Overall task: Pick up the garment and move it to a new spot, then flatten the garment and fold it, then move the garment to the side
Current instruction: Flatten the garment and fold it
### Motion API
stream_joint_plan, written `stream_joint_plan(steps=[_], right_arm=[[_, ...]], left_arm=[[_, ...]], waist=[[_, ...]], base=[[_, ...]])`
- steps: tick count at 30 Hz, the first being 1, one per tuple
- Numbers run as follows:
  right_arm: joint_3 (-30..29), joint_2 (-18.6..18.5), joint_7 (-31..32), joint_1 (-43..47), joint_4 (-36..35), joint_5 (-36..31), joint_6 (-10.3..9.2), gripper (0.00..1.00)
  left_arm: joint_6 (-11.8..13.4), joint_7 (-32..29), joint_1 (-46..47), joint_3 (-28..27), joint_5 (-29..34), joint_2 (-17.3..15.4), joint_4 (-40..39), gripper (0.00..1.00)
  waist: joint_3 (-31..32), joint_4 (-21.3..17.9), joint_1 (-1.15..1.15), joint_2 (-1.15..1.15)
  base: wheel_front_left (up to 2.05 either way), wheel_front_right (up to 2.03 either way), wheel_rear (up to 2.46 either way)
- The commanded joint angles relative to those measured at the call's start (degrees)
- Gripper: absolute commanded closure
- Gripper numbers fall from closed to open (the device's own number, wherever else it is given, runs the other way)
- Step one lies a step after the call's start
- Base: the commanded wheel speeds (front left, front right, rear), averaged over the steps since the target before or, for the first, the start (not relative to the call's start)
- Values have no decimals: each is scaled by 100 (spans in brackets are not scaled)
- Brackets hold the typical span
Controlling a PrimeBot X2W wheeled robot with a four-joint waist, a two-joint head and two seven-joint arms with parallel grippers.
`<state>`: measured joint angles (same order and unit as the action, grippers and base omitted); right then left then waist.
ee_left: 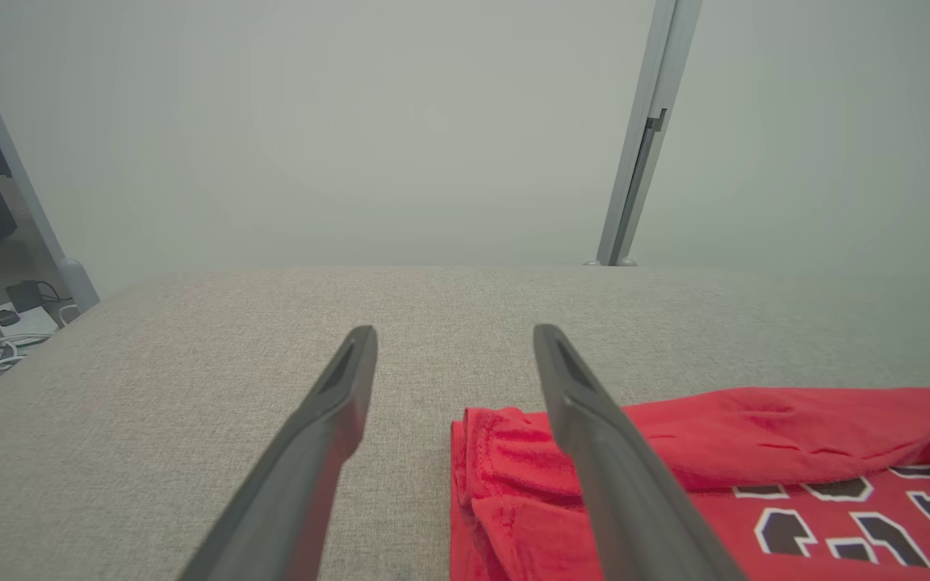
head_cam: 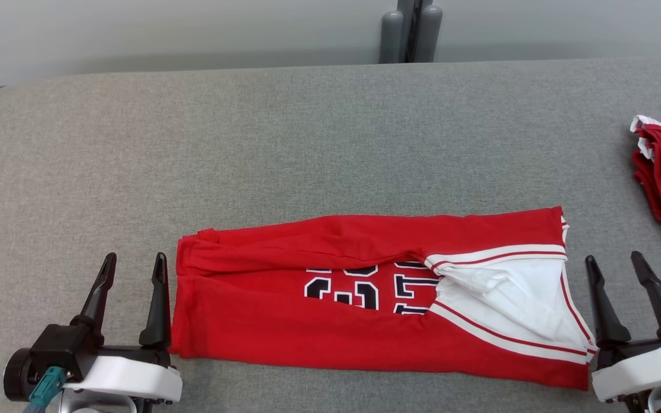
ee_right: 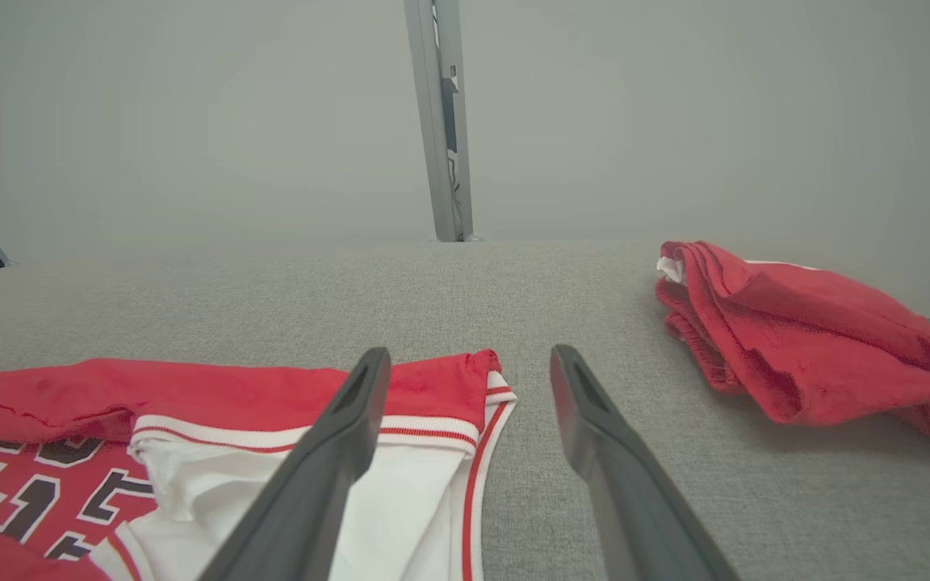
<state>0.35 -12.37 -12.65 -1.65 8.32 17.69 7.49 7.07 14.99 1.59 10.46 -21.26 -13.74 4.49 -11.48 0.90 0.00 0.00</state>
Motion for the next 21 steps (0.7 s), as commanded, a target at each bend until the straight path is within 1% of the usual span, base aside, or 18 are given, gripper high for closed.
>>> stream_joint_plan(steps=[1,7,15,19,20,21], right_arm=[[22,-20,19,-48,74,28,1,0],[317,34,108,-211,818,141,1,0],[607,55,15,-484,1815,470,1,0],[929,22,108,-570,2175,658,1,0],[1002,15,128,-597,2244,709,1,11],[1083,4,130,-628,2286,775,1,58]], left_arm=[[-32,16,102,1,5,-20,11,0],[-63,16,226,48,-1,24,36,0],[-81,16,334,41,50,59,61,0],[-85,17,355,25,70,66,74,0],[-84,17,365,23,71,64,69,0],[-91,17,375,21,78,60,68,0]], waist=[[-29,19,0,0],[-161,101,0,0],[-265,164,0,0],[-287,166,0,0],[-296,165,0,0],[-305,164,0,0]], base=[[0,0,0],[0,0,0],[0,0,0],[0,0,0],[0,0,0],[0,0,0]])
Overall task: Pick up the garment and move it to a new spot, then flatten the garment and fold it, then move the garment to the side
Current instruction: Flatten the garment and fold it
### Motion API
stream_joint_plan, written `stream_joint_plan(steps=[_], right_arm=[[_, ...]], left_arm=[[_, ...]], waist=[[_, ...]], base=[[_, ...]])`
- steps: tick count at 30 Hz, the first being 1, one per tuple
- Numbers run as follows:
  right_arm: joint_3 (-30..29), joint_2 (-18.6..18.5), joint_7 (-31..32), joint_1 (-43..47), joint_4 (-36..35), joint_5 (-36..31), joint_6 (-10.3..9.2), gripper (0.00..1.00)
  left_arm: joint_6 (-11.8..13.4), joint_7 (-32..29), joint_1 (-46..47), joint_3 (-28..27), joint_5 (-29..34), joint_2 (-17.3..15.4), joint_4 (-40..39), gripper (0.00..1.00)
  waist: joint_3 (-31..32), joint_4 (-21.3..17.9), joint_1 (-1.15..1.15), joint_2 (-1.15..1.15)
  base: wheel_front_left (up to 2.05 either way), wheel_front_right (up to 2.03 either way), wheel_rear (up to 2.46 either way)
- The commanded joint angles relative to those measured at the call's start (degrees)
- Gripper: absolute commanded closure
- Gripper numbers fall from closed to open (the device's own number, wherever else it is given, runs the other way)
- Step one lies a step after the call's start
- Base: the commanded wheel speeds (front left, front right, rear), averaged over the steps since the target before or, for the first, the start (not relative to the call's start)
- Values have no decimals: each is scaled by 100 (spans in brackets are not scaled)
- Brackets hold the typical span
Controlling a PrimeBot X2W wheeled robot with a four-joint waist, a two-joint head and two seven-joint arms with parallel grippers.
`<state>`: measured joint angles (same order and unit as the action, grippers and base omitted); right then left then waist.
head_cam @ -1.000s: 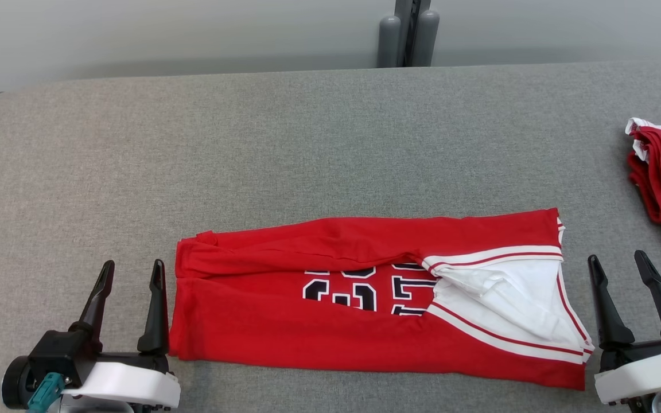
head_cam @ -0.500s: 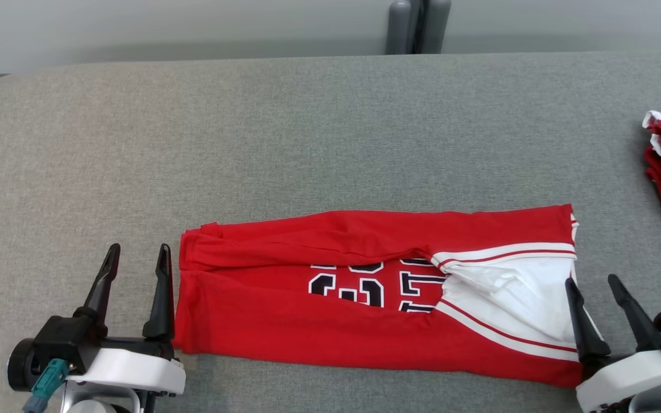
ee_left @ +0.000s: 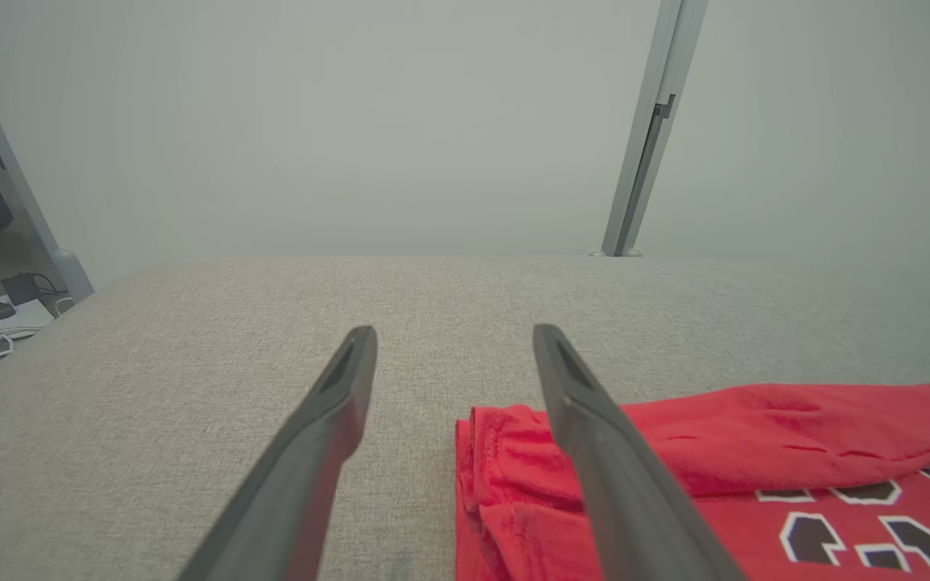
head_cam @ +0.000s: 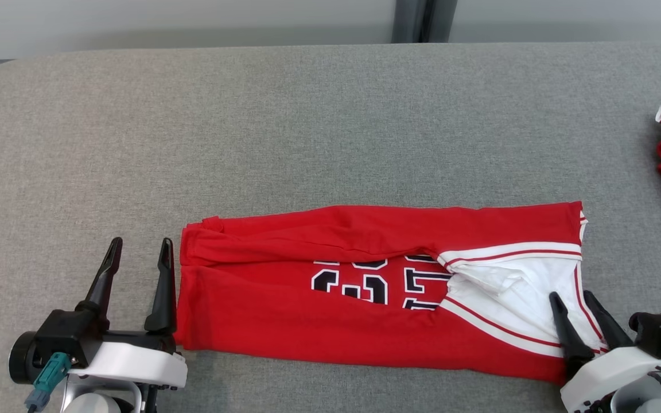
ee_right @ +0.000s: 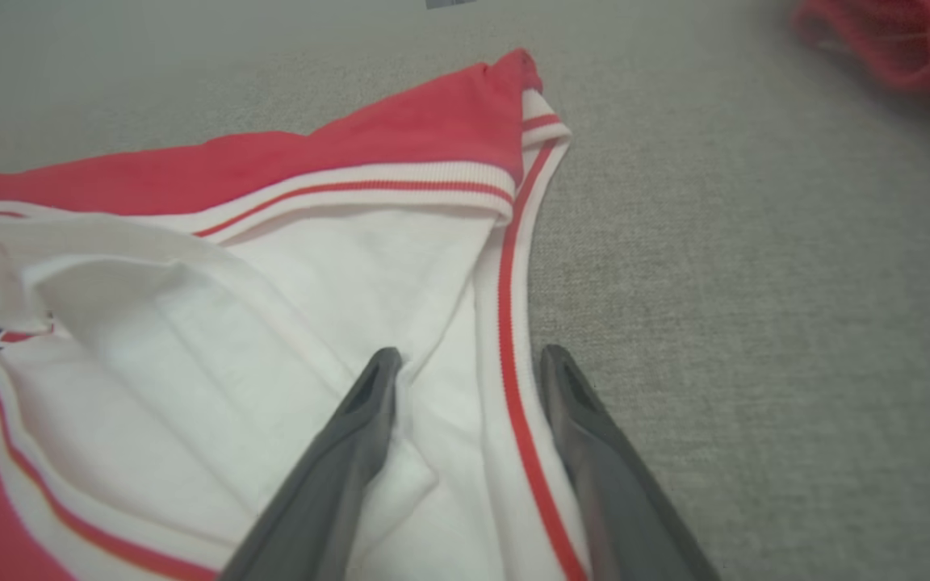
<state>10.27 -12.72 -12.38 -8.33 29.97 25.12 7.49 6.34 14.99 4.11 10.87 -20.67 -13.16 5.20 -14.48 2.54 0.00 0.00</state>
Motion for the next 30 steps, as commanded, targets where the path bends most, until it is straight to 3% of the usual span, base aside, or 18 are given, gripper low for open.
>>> stream_joint_plan(steps=[1,2,7,24,30], right_arm=[[166,22,136,14,172,89,2,96],[226,6,150,-12,215,135,2,100],[381,-157,37,-160,293,388,-3,100],[-335,-1231,-254,-21,70,594,-13,100],[-283,-1382,-199,-10,-247,573,-11,100]], left_arm=[[-22,17,130,-24,31,-4,0,0],[-21,17,139,-24,43,-7,0,0],[-19,17,175,-37,84,-30,-6,0],[-31,17,286,-47,67,-98,-63,0],[-10,16,287,-62,33,-138,-75,0]], waist=[[-12,-3,0,0],[-20,-5,0,0],[-43,-14,0,0],[-33,-205,0,0],[-24,-253,0,0]], base=[[0,0,0],[0,0,0],[0,0,0],[0,0,0],[0,0,0]])
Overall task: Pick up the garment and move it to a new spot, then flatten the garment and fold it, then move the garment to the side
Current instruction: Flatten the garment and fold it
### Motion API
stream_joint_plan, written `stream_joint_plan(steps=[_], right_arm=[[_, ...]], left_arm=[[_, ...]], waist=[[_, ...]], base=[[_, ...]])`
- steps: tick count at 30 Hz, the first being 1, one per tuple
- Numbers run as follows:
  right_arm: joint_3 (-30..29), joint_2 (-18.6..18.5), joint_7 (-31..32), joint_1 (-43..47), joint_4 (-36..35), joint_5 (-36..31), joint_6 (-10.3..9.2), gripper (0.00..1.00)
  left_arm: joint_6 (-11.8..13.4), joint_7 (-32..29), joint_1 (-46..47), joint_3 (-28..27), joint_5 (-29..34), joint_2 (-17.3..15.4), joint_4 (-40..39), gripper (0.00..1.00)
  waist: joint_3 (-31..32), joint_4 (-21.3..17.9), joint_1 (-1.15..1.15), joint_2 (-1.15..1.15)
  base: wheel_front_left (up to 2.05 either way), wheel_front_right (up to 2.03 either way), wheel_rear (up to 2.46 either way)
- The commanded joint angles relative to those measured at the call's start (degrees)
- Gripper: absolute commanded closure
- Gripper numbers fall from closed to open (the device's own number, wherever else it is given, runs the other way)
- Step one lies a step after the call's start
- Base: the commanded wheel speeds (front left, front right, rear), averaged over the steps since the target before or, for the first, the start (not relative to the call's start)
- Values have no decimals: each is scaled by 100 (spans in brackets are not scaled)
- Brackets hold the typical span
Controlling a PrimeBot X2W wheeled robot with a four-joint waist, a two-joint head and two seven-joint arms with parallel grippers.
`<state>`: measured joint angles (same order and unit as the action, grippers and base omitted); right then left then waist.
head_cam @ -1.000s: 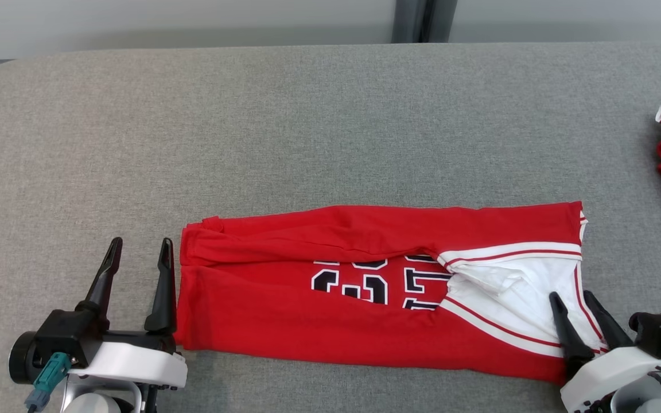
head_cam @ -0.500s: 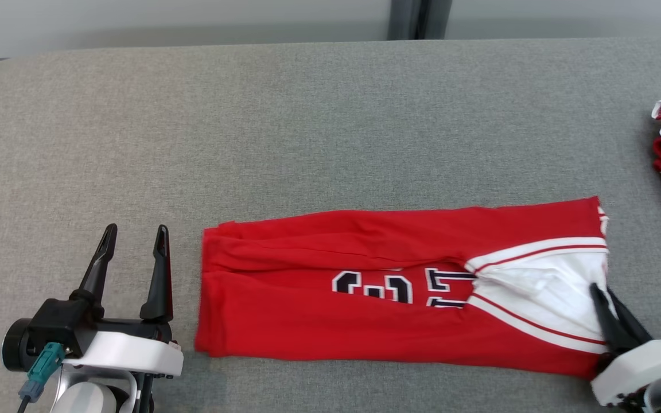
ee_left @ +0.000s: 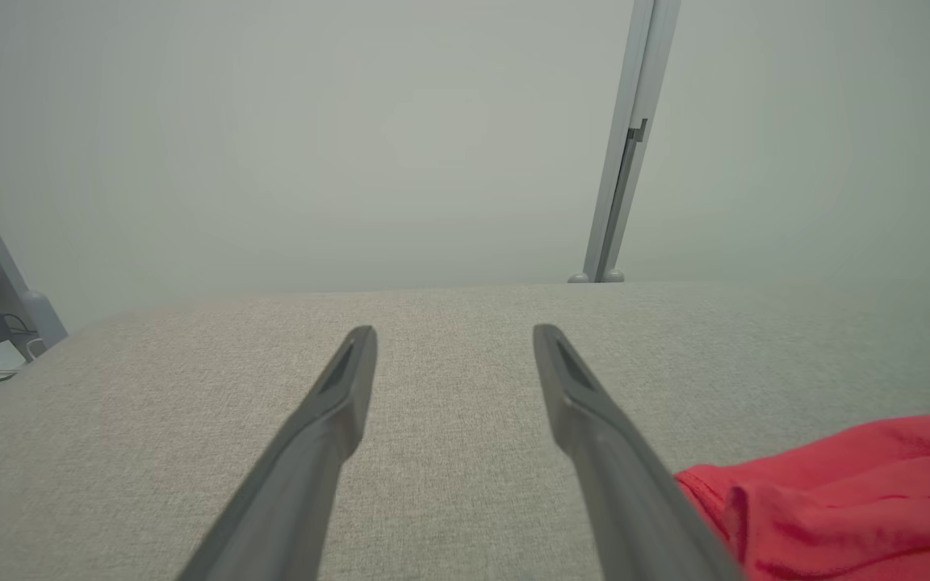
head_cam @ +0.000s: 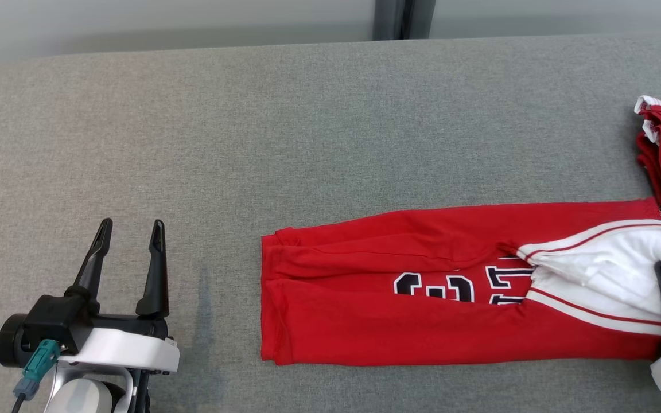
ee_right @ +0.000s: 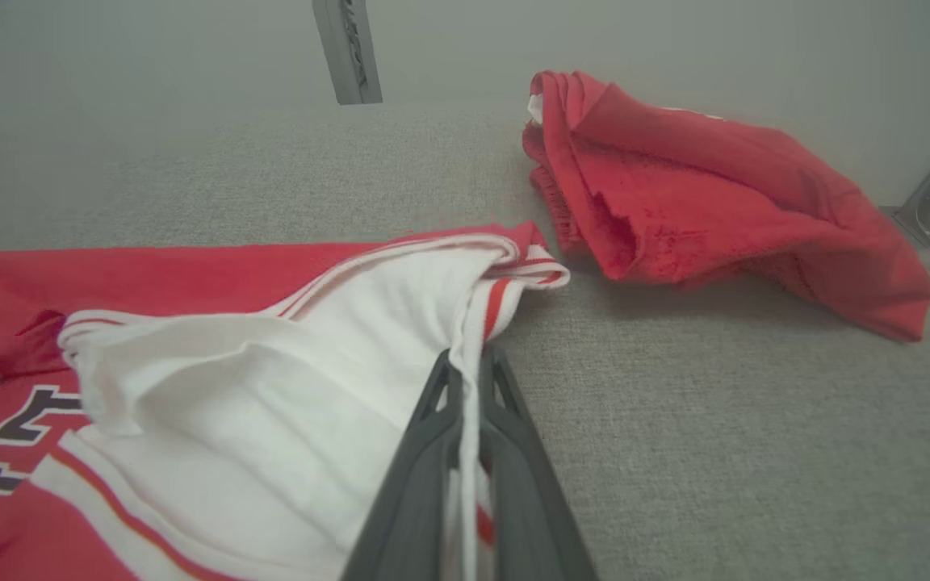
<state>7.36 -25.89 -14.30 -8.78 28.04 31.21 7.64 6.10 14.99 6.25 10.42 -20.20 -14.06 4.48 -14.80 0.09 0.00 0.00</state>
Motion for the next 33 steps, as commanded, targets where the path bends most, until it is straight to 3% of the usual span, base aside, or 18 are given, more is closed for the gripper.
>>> stream_joint_plan(steps=[1,9,14,17,27,33], right_arm=[[38,-89,-2,19,-141,-56,-18,100],[305,-76,333,-172,-1455,-563,-16,100],[682,262,1033,-332,-2557,-912,-16,100],[1220,650,1490,-510,-3028,-994,-15,100],[2547,1413,1608,-878,-2476,-739,-15,100],[3118,1905,1255,-1143,-1516,-401,-15,100]], left_arm=[[19,9,60,-15,-22,-51,-4,0],[65,-22,-65,-8,-37,-95,-64,0],[90,-57,-43,23,-22,-113,-114,0],[89,-73,0,60,-20,-108,-121,0],[59,-61,2,143,-78,-58,-50,0],[23,-40,59,186,-96,-25,18,0]], waist=[[16,-16,0,0],[132,-146,0,0],[183,-163,0,0],[229,-88,0,0],[296,208,0,0],[266,374,0,0]], base=[[0,0,0],[0,0,0],[0,0,0],[0,0,0],[0,0,0],[0,0,0]])
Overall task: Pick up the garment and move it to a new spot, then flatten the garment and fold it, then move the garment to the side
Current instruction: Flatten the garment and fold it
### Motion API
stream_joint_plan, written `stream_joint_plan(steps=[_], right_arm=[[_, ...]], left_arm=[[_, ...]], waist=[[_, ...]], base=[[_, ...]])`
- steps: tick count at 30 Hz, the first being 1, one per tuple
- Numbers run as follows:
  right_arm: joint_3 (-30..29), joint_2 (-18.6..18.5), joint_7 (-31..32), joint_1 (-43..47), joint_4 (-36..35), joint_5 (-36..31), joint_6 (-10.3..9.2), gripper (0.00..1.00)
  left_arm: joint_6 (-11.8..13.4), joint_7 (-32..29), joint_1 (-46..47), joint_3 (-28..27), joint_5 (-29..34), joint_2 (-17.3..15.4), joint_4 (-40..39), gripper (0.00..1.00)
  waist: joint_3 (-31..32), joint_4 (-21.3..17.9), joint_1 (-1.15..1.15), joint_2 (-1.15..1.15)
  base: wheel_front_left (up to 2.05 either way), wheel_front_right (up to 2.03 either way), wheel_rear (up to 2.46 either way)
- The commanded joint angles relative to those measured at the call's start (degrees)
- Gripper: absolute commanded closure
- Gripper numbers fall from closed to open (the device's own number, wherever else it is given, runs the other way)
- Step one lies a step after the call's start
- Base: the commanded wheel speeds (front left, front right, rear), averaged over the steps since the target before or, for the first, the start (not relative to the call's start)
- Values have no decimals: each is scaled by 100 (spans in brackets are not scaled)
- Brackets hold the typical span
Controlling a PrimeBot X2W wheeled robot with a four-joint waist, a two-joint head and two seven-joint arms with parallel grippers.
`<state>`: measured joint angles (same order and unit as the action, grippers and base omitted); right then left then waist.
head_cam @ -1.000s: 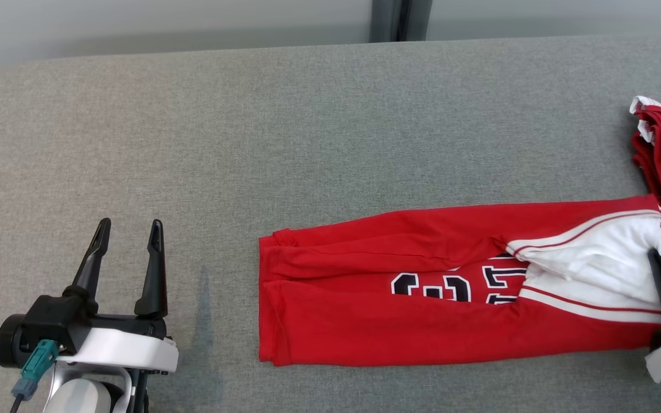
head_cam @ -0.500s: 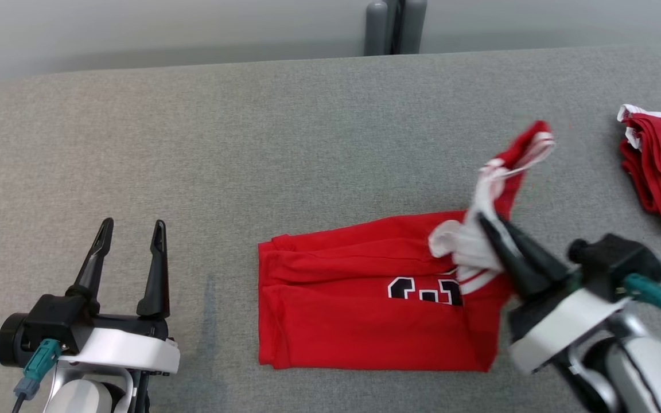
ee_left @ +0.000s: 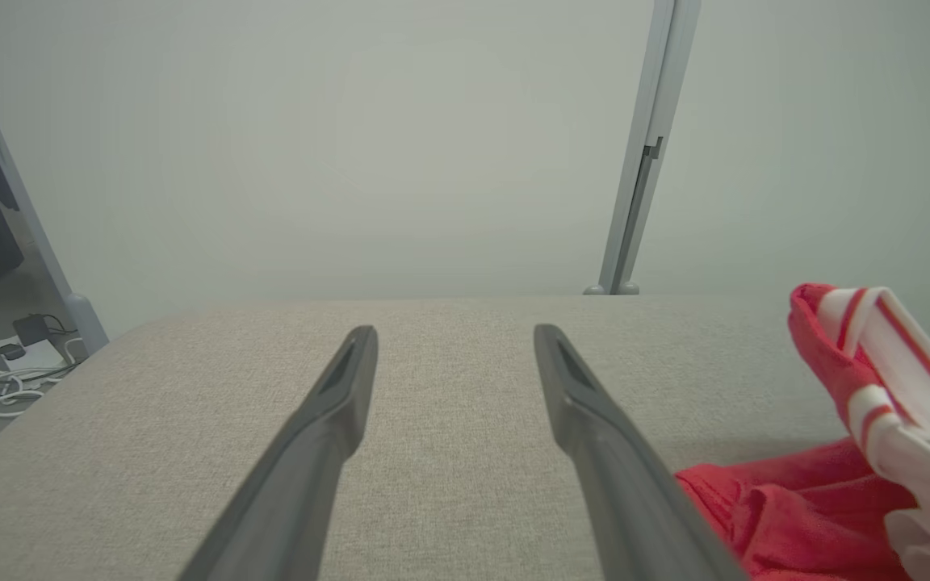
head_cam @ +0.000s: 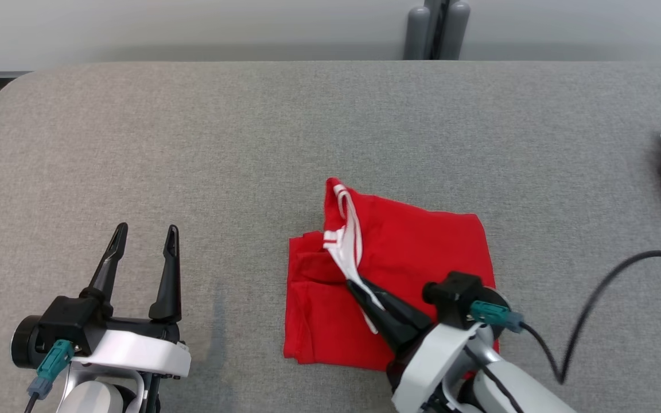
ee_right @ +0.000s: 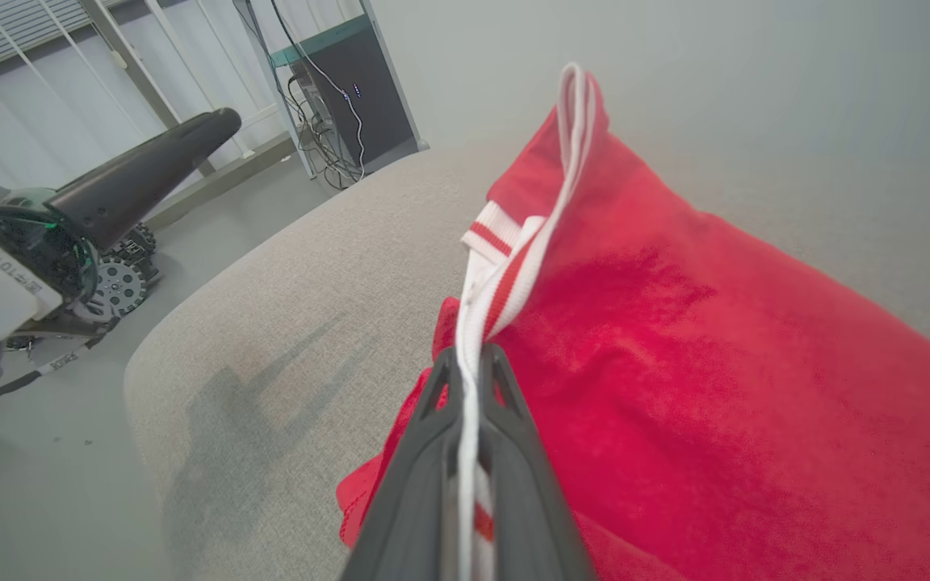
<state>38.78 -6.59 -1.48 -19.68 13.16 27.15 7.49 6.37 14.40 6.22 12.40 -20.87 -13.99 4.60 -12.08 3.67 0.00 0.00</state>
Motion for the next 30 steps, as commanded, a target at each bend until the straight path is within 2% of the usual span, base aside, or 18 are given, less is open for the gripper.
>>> stream_joint_plan(steps=[1,7,8,9,10,16,20,24,30], right_arm=[[79,27,-81,-99,127,68,1,100],[468,221,-420,-417,926,406,1,100],[520,235,-472,-471,1019,440,1,87],[548,254,-548,-521,1104,486,1,56],[592,275,-620,-566,1146,560,1,0],[753,322,-1081,-823,1213,812,1,0],[547,294,-1298,-990,1016,826,1,0],[-35,91,-1367,-963,806,534,1,0],[-1382,-312,-1379,-389,436,-75,1,0]], left_arm=[[-16,26,82,-8,-26,-30,16,0],[-23,41,152,-16,-3,-26,53,0],[-17,47,161,-22,8,-28,51,0],[-14,51,161,-30,14,-30,49,0],[-13,55,158,-38,19,-31,49,0],[-4,73,152,-85,63,-26,27,0],[-12,68,161,-107,75,-33,39,0],[16,72,131,-122,98,-35,49,0],[55,71,38,-164,112,-35,57,0]], waist=[[-16,42,0,0],[-63,132,0,0],[-71,134,0,0],[-79,132,0,0],[-86,128,0,0],[-93,62,0,0],[-97,9,0,0],[-76,-55,0,0],[-6,-142,0,0]], base=[[0,0,0],[0,0,0],[0,0,0],[0,0,0],[0,0,0],[0,0,0],[0,0,0],[0,0,0],[0,0,0]])
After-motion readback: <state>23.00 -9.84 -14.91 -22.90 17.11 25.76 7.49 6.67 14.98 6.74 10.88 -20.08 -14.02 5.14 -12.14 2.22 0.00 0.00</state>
